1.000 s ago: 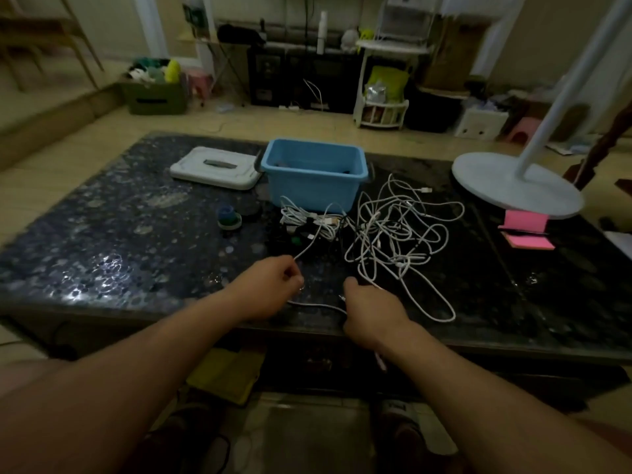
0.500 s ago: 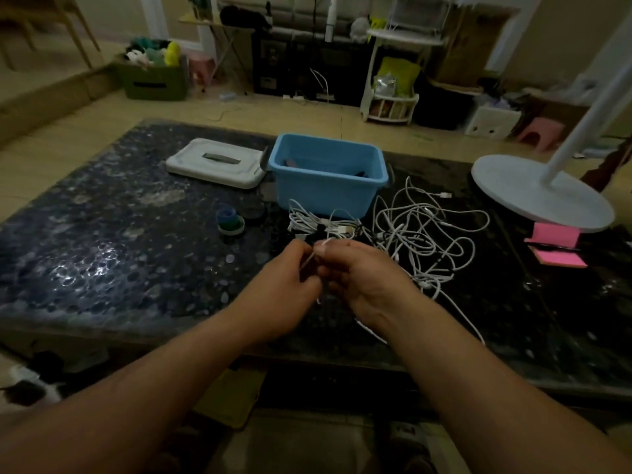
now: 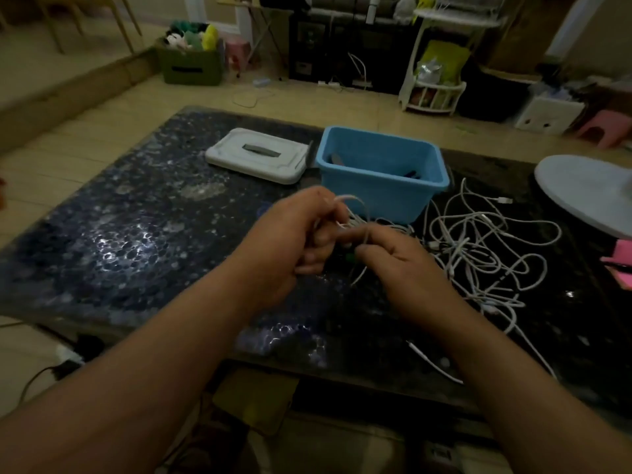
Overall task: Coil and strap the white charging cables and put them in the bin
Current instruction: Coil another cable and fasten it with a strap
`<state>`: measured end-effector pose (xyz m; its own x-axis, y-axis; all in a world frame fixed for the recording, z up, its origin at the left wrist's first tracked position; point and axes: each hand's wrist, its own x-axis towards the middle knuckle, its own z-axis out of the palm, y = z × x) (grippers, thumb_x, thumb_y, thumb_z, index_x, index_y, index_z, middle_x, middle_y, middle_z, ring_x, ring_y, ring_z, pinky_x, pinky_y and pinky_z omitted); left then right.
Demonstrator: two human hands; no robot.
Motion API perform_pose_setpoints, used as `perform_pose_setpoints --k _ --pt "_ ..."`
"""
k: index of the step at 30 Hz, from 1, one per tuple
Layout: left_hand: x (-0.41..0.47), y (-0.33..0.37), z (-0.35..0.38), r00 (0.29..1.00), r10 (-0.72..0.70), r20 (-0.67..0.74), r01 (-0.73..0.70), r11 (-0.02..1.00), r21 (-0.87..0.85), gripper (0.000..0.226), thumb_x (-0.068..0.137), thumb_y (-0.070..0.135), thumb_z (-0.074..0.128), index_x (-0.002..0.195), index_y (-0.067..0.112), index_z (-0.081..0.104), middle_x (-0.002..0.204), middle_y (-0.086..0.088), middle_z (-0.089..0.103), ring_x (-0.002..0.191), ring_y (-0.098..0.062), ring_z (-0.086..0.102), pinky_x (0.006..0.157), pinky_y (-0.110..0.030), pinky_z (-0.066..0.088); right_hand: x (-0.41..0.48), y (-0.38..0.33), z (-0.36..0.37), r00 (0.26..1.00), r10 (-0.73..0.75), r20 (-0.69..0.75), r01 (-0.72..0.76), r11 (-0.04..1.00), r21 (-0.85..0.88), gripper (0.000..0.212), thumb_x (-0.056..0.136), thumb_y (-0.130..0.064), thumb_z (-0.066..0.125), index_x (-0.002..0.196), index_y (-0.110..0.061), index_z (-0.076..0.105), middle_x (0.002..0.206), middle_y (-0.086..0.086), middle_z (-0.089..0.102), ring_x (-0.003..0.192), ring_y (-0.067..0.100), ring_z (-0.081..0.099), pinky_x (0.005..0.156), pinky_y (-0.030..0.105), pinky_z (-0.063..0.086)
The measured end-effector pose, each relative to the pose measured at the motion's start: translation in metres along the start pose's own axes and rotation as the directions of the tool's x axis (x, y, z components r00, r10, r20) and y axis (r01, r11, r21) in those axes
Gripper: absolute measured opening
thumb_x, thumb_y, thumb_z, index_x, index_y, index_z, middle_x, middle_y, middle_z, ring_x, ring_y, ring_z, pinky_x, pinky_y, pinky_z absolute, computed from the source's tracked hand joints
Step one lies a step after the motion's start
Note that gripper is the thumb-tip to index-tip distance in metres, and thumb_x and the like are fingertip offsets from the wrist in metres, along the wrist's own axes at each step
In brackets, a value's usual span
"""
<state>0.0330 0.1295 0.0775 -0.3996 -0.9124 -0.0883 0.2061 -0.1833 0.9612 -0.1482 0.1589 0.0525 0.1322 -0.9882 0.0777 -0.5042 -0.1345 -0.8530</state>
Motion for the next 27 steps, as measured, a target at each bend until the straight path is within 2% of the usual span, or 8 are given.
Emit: perform_pose_setpoints --k 5,10,12,16,18,20,24,27 --pt "0.002 -0.002 -0.025 0.978 -0.032 -0.206 -0.028 0.959 -0.282 0.018 0.102 0.020 0.043 0.088 0.014 0.053 0.066 0.000 0.039 0.049 -0.011 0.026 0.039 -0.023 0.019 0.001 0.002 0.010 0.998 0.062 0.010 -0.062 0.995 0.082 0.018 0.109 -0.026 0.055 0.105 -0.025 0.073 0.092 -0.006 0.079 0.089 0.005 0.072 0.085 0.029 0.052" --pt "0.006 -0.027 -0.007 0.936 -0.147 -0.319 0.141 0.989 -0.040 0.035 0.107 0.039 0.051 0.106 0.007 0.065 0.079 -0.004 0.062 0.061 -0.014 0.050 0.058 -0.032 0.040 -0.005 0.004 0.023 0.954 0.196 -0.229 -0.114 0.938 0.328 0.002 0.105 -0.017 0.064 0.104 -0.017 0.065 0.088 0.004 0.078 0.078 0.016 0.076 0.072 0.029 0.058" --pt "0.005 -0.039 0.007 0.947 -0.154 -0.283 0.184 0.979 0.084 0.042 0.106 0.047 0.052 0.115 0.009 0.067 0.090 -0.005 0.070 0.073 -0.018 0.061 0.069 -0.036 0.048 -0.008 0.006 0.030 0.948 0.158 -0.277 -0.078 0.957 0.280 0.002 0.101 -0.017 0.071 0.100 -0.017 0.069 0.089 -0.001 0.077 0.082 0.011 0.076 0.074 0.028 0.061" --pt "0.006 -0.049 0.017 0.955 -0.105 -0.277 0.153 0.975 0.160 0.040 0.106 0.048 0.051 0.114 0.012 0.069 0.108 -0.008 0.076 0.101 -0.021 0.073 0.087 -0.041 0.057 -0.014 0.007 0.042 0.978 0.054 -0.203 -0.004 0.970 0.242 0.009 0.097 -0.014 0.075 0.104 -0.020 0.074 0.097 -0.010 0.079 0.092 0.002 0.075 0.081 0.022 0.060" --pt "0.007 -0.049 0.015 0.949 -0.099 -0.298 0.162 0.967 0.197 0.037 0.107 0.045 0.051 0.110 0.014 0.071 0.106 -0.007 0.076 0.100 -0.019 0.073 0.091 -0.040 0.057 -0.017 0.010 0.044 0.986 -0.017 -0.168 0.050 0.980 0.194 0.016 0.098 -0.010 0.073 0.111 -0.020 0.076 0.103 -0.012 0.079 0.097 -0.001 0.073 0.086 0.020 0.059" --pt "0.006 -0.049 0.013 0.952 -0.105 -0.286 0.166 0.966 0.199 0.035 0.108 0.042 0.051 0.107 0.014 0.072 0.102 -0.006 0.076 0.097 -0.017 0.073 0.091 -0.039 0.056 -0.018 0.015 0.043 0.984 -0.091 -0.153 0.105 0.991 0.087 0.018 0.098 -0.012 0.072 0.112 -0.023 0.077 0.106 -0.010 0.076 0.101 0.004 0.073 0.090 0.029 0.060" --pt "0.001 -0.049 0.013 0.964 -0.107 -0.244 0.158 0.967 0.201 0.036 0.109 0.041 0.051 0.103 0.012 0.071 0.091 -0.007 0.075 0.084 -0.016 0.071 0.078 -0.039 0.054 -0.016 0.023 0.042 0.979 -0.167 -0.118 0.140 0.967 -0.211 0.023 0.098 -0.023 0.069 0.119 -0.033 0.072 0.098 -0.007 0.066 0.090 0.013 0.067 0.079 0.043 0.058" --pt "0.003 -0.044 0.011 0.941 -0.068 -0.331 0.132 0.976 0.175 0.036 0.109 0.037 0.050 0.090 0.012 0.068 0.084 -0.008 0.070 0.080 -0.020 0.067 0.082 -0.045 0.054 -0.017 0.019 0.044 0.975 -0.199 -0.099 0.170 0.954 -0.249 0.015 0.100 -0.027 0.068 0.114 -0.031 0.069 0.108 -0.010 0.068 0.095 0.011 0.067 0.082 0.042 0.057"
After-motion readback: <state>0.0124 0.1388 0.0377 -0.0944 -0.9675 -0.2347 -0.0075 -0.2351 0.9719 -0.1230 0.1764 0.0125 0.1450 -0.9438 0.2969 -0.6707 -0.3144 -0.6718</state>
